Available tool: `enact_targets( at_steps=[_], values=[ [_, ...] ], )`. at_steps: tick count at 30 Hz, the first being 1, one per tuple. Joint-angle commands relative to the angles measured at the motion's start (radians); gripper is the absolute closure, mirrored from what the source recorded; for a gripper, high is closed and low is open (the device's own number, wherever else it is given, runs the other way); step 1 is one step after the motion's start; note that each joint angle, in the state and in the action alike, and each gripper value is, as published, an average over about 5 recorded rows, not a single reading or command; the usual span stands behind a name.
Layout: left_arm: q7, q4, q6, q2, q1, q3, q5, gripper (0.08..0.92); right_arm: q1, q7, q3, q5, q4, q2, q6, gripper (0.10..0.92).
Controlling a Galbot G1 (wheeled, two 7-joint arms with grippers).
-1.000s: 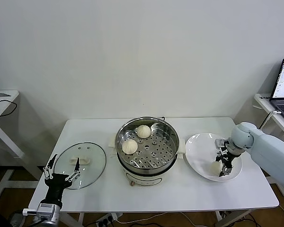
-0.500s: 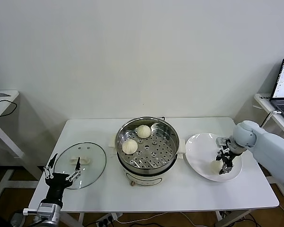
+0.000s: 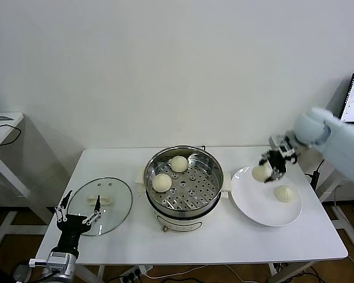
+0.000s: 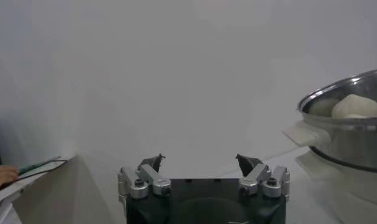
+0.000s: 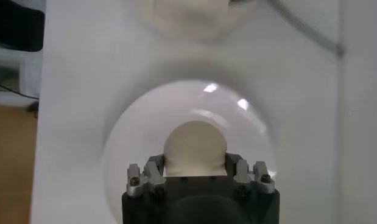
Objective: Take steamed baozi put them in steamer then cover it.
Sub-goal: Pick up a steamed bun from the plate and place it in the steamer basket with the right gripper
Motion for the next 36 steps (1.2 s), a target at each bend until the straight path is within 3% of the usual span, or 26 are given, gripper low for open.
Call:
enact_targets(
  at_steps=[1,10,18,36],
  values=[
    [0.002,0.006,-0.001,0.002,-0.002,-0.006,-0.001,0.177,0.377,0.007,-0.237,0.014,0.095,0.164,0.371,0.38],
    [0.005,0.016,-0.003,0.003,-0.006,-0.021,-0.005,0.177,0.373,0.111,-0.308,-0.152,0.103,0.384,0.585,0.381],
    [0.009,0.029,-0.004,0.006,-0.014,-0.033,-0.01,0.177,0.324,0.145,-0.352,-0.201,0.096,0.495,0.678,0.381],
    [0.013,0.043,-0.004,0.013,-0.021,-0.036,-0.016,0.177,0.255,0.144,-0.413,-0.142,0.154,0.545,0.67,0.381]
  ],
)
